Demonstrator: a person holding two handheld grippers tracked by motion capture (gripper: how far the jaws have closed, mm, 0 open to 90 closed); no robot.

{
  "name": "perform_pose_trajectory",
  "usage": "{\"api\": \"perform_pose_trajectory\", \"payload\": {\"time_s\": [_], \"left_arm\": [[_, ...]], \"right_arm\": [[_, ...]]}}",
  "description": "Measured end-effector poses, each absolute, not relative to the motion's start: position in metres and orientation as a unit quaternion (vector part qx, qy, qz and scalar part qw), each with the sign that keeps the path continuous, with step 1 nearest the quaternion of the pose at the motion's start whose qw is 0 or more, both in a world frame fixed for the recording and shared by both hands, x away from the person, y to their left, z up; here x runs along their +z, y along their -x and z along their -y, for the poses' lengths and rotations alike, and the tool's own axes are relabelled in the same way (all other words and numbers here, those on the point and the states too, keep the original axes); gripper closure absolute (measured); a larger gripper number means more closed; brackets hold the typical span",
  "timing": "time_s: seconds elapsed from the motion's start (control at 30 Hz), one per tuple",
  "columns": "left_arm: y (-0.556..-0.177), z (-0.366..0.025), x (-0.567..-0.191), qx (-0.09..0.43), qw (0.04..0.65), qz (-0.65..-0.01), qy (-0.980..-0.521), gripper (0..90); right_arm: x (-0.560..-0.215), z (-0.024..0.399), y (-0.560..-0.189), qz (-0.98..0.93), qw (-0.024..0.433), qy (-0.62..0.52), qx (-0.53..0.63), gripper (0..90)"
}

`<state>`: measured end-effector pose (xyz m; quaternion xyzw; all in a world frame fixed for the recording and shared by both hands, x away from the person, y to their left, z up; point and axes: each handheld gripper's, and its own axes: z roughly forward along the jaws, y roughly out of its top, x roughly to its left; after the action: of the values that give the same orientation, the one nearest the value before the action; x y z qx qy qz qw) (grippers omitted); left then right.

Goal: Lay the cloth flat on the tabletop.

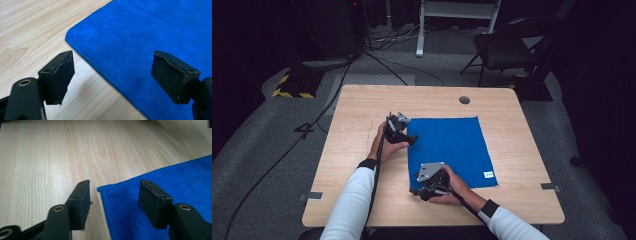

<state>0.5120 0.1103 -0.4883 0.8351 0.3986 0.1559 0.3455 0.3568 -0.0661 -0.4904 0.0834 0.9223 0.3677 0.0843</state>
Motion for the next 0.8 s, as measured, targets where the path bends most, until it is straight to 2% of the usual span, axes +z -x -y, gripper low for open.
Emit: {"api": "perform_pose_trajectory", "payload": {"time_s": [0.2,0.33,0.53,0.6,0.63,0.7,0.73,0.8], "left_arm": [[-0.527,-0.106,-0.493,0.162,0.341,-0.423,-0.824,19.2],[-0.54,-0.1,-0.496,0.165,0.329,-0.436,-0.821,19.2],[-0.55,-0.099,-0.5,0.165,0.328,-0.464,-0.806,16.6],[-0.551,-0.099,-0.5,0.164,0.331,-0.464,-0.805,22.7],[-0.551,-0.099,-0.5,0.165,0.335,-0.461,-0.805,22.7],[-0.549,-0.101,-0.5,0.167,0.341,-0.454,-0.806,30.3],[-0.549,-0.101,-0.5,0.167,0.341,-0.454,-0.806,40.9],[-0.548,-0.104,-0.499,0.162,0.347,-0.448,-0.808,53.6]], "right_arm": [[-0.493,0.066,-0.358,-0.921,0.097,-0.097,0.365,52.1],[-0.494,0.066,-0.36,-0.919,0.104,-0.105,0.367,70.6],[-0.495,0.064,-0.36,-0.917,0.111,-0.107,0.367,85.2],[-0.495,0.064,-0.36,-0.918,0.113,-0.107,0.365,87.0],[-0.495,0.064,-0.36,-0.918,0.113,-0.107,0.365,87.0],[-0.494,0.064,-0.359,-0.918,0.114,-0.106,0.363,87.4],[-0.494,0.065,-0.359,-0.919,0.115,-0.104,0.363,87.5],[-0.494,0.065,-0.359,-0.919,0.113,-0.103,0.364,87.5]]}}
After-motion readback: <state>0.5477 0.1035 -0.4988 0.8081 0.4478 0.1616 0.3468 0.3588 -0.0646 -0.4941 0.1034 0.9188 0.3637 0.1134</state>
